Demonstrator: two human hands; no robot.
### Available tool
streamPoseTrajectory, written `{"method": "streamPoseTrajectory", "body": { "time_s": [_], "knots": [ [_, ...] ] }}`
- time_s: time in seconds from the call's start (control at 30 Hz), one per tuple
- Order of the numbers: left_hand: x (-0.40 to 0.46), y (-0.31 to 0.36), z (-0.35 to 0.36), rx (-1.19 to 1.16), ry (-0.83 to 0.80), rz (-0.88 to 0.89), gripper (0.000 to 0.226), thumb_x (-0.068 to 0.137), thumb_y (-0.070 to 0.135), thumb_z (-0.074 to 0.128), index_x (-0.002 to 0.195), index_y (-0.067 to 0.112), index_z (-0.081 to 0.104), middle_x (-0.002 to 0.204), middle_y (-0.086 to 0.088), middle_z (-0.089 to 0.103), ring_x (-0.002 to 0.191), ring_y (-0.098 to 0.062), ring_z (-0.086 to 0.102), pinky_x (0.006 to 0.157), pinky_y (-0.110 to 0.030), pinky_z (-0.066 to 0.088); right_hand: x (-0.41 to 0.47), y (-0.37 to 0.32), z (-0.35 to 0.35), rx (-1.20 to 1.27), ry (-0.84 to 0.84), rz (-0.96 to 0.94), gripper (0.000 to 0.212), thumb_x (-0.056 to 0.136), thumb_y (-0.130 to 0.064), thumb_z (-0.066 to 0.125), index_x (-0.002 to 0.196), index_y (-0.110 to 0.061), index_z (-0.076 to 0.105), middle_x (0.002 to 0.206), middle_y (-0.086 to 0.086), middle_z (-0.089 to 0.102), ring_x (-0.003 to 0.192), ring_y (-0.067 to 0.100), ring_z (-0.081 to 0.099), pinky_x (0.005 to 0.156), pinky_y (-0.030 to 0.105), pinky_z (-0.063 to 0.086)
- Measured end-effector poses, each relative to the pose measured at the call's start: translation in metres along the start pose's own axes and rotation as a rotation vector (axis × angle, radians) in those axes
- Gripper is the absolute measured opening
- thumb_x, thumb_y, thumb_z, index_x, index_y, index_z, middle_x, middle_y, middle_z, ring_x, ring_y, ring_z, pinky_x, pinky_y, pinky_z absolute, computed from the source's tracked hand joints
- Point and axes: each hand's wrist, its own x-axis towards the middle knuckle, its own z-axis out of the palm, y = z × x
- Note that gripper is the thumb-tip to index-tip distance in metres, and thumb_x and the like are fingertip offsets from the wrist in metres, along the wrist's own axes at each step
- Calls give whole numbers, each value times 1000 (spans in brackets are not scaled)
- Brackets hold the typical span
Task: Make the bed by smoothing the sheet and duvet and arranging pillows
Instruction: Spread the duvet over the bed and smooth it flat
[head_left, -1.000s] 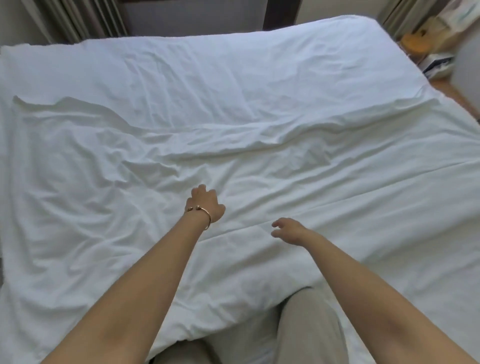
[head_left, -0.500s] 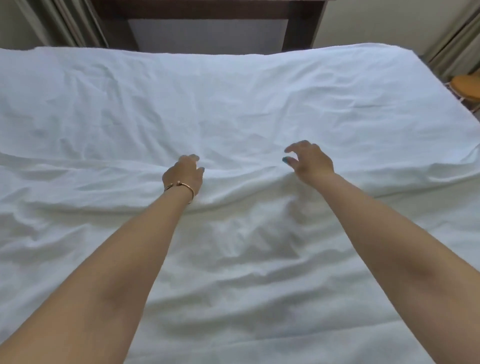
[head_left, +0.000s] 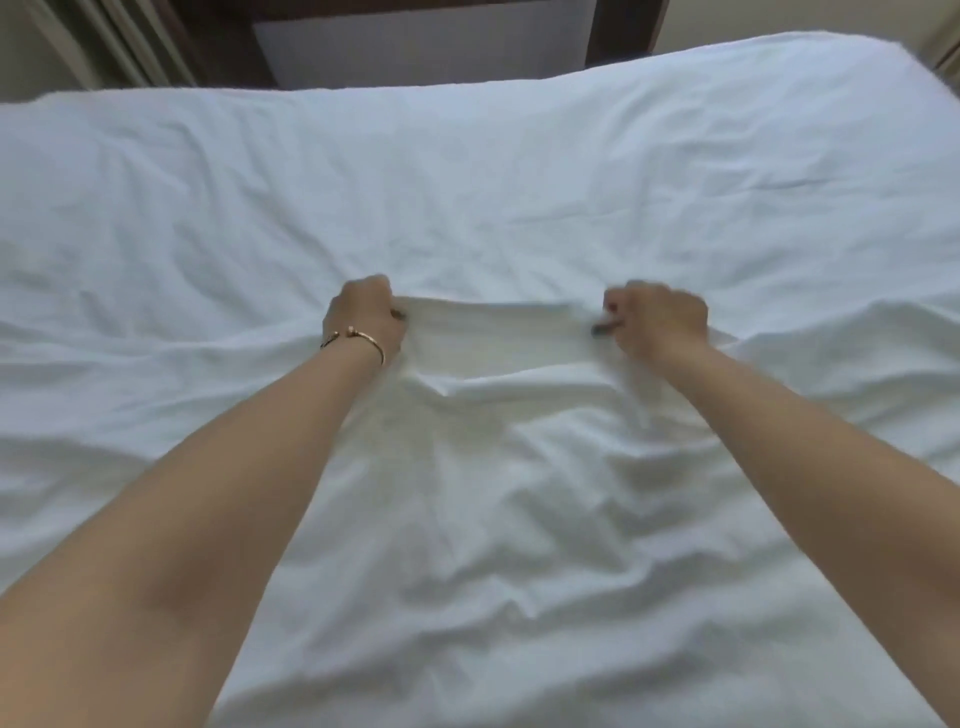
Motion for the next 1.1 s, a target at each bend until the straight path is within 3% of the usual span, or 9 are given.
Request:
{"method": "streamPoseTrajectory", "body": {
  "time_s": [0.1, 0.23, 0.4, 0.57, 0.7, 0.8, 0.9, 1.0, 1.1],
  "knots": [
    [15, 3, 2, -313, 161, 0, 30, 92, 16, 55, 118, 4, 50, 136, -17, 44, 118, -33, 51, 90, -35, 39, 40, -28, -19, 216, 154, 80, 25, 90, -21, 61, 115, -17, 57, 126, 11, 45, 99, 33, 59, 78, 35, 41],
    [-11, -9, 56, -93, -6, 176, 80, 84, 69, 45, 148, 41, 6, 157, 6, -23, 147, -28, -11, 109, -66, 3, 30, -64, 28, 545, -180, 43, 82, 83, -61, 60, 148, -44, 14, 160, -6, -18, 145, 18, 19, 114, 49, 17],
    [-20, -35, 109, 204, -86, 101, 83, 69, 93, 2, 142, 57, -15, 157, 5, -28, 142, -35, -29, 101, -74, -13, 18, -76, 106, 69, -313, 18, 72, 80, -85, 12, 141, -59, -16, 158, -17, -21, 145, 22, -25, 109, 68, -10],
    [-5, -35, 129, 191, -8, 116, 82, 71, 90, 7, 144, 57, -11, 158, 2, -27, 143, -35, -27, 103, -74, -11, 31, -75, 125, 30, -314, 51, 72, 79, -84, 8, 138, -59, -24, 155, -16, -31, 142, 22, -34, 107, 65, -17],
    [0, -28, 120, 163, -184, 112, 83, 69, 92, 6, 142, 58, -15, 153, 4, -36, 138, -33, -37, 99, -74, -18, 40, -78, 123, -14, -407, 89, 72, 80, -83, 7, 134, -56, -34, 150, -17, -39, 138, 22, -39, 106, 63, -21],
    [6, -40, 75, -64, -403, 178, 72, 81, 81, 8, 146, 52, 17, 162, 6, -6, 148, -27, -14, 108, -67, -8, 37, -83, 118, -88, -397, 135, 74, 83, -80, 6, 136, -50, -36, 150, -15, -39, 141, 23, -34, 110, 64, -13],
    [9, -104, 4, -218, -34, 133, 35, 98, 31, 34, 123, 23, 57, 129, -6, 51, 121, -27, 51, 92, -38, 40, 38, -118, 78, -290, -507, 260, 78, 91, -70, 21, 150, -37, -17, 161, -6, -16, 149, 31, -3, 112, 64, 9],
    [17, -210, -40, 194, 77, -44, 45, 95, 11, 38, 137, 26, 43, 137, -1, 45, 109, -28, 60, 83, -36, 45, 37, -201, 25, -284, -444, 135, 49, 92, -37, 47, 138, -20, 49, 139, 4, 51, 123, 28, 53, 97, 43, 45],
    [22, -281, -47, 289, -222, -157, 62, 98, 31, 43, 152, 32, 13, 160, 4, 15, 130, -25, 47, 101, -37, 42, 22, -285, 23, 23, -194, -228, 44, 98, -33, 44, 141, -27, 37, 140, 5, 47, 111, 32, 59, 87, 39, 47]
  ]
}}
